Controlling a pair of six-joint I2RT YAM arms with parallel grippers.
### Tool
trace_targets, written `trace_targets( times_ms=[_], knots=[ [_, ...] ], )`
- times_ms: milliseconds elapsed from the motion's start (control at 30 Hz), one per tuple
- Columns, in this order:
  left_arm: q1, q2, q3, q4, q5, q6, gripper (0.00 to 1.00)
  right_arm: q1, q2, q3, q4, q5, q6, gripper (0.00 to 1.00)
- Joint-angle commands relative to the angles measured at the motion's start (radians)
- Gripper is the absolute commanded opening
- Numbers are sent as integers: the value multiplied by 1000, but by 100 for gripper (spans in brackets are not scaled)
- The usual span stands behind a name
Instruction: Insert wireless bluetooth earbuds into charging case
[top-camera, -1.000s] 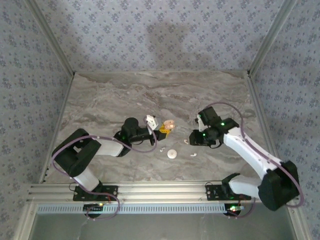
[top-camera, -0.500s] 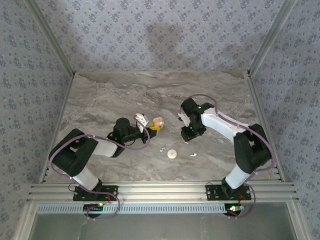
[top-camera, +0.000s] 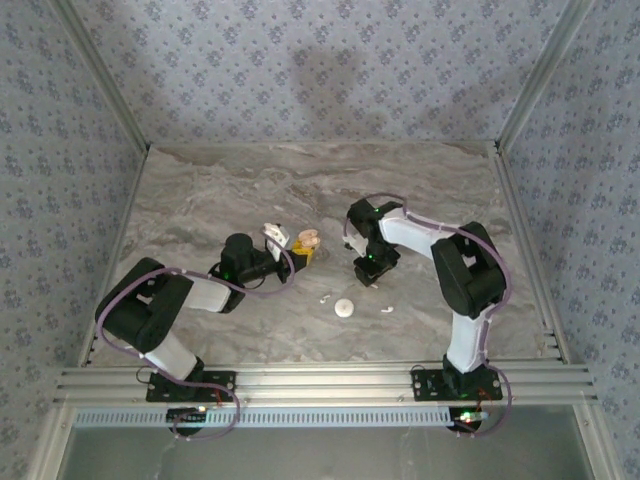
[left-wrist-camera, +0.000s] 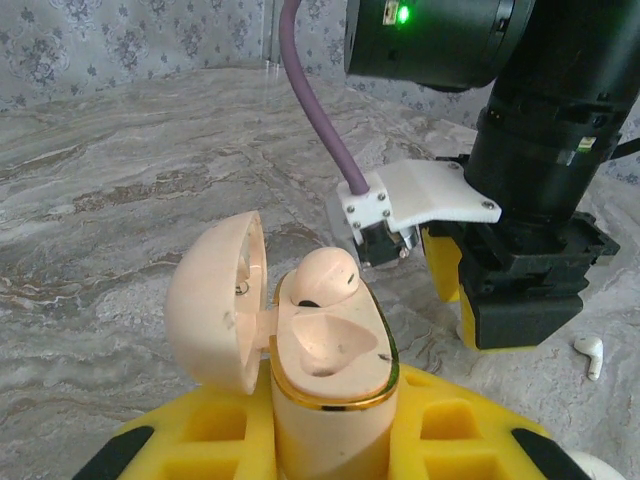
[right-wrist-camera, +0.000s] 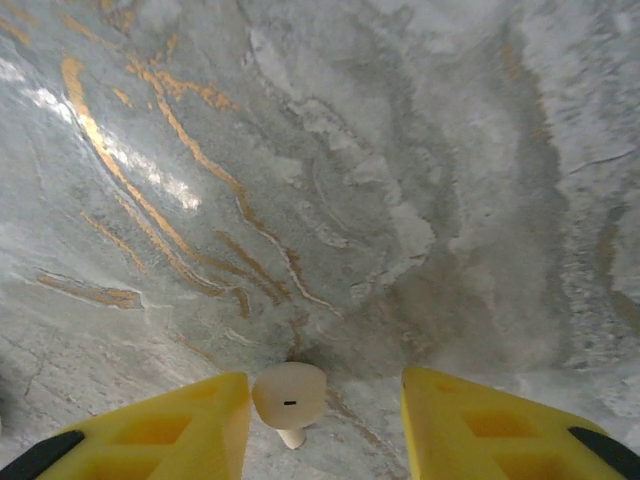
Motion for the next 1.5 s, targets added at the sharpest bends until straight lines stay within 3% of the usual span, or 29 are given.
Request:
trace_targets(
  times_ms=[0,400,633,833,1233,1467],
  knots=[
    [7,-28,2,26,17,-8,17,11,25,20,-34,-22,-27,44],
    [7,-28,10,15,23,-8,17,14,44,22,-39,-47,-11,30],
    [6,-36,13,-3,32,4,17,12,-26,-19,3,-75,37,26],
    [-33,-37,40,-31,30,37,17,-8,-220,-167,170,-94,148,25],
    [-131,45,139,41,18,50,17,-49,-800,-500,685,-107,402,24],
    [-175,93,193,87,-15,65,16,-28,-972,-571,889,-102,489,24]
  ],
)
